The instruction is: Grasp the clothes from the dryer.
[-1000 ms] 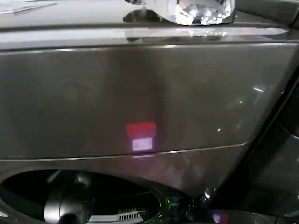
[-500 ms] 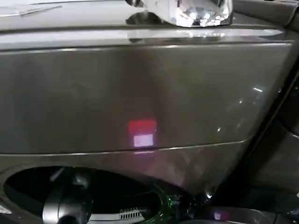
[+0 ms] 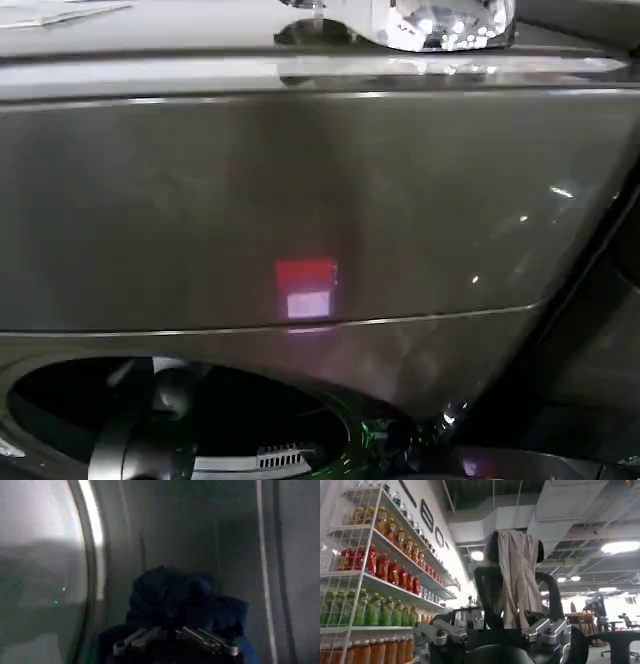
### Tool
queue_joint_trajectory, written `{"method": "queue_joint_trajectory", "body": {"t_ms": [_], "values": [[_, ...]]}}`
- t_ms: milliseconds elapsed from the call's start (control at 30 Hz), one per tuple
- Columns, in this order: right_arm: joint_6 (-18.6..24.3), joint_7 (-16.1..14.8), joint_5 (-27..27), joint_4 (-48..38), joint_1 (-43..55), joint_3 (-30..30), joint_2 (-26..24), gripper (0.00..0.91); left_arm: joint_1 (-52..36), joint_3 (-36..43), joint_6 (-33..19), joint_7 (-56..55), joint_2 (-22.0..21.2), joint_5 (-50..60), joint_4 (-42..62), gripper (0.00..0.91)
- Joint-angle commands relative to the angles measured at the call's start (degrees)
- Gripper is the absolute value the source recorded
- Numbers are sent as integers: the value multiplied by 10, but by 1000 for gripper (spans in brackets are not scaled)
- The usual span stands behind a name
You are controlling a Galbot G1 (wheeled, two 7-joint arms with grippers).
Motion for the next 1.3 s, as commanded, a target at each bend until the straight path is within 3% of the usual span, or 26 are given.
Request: {"method": "queue_joint_trajectory", "body": {"t_ms": [33,133,333,433,467,500,600,800,1300], "values": [[2,-2,0,1,1,-1,1,907,17,4,19,-85,-1,-123,-108,0],[-1,-1,3,6,2,-5,3,907,32,7,50,-224,-6,-212,-154,0],[-5,-1,-8,17,6,-15,6,907,76,11,192,-475,-34,-387,-282,0],[-64,10,-1,41,6,-8,7,907,101,9,252,-564,-39,-483,-341,0],[-87,9,8,50,5,-5,7,907,105,9,255,-593,-38,-511,-346,0],[-81,10,7,50,6,-8,5,907,105,9,254,-618,-37,-531,-343,0],[-14,8,6,31,10,-22,3,907,103,-7,244,-668,-38,-556,-332,0],[-15,0,-9,28,10,-24,4,907,105,-15,215,-749,-40,-597,-322,0],[-13,-1,-13,25,9,-23,7,907,122,0,224,-723,-42,-596,-331,0]]}}
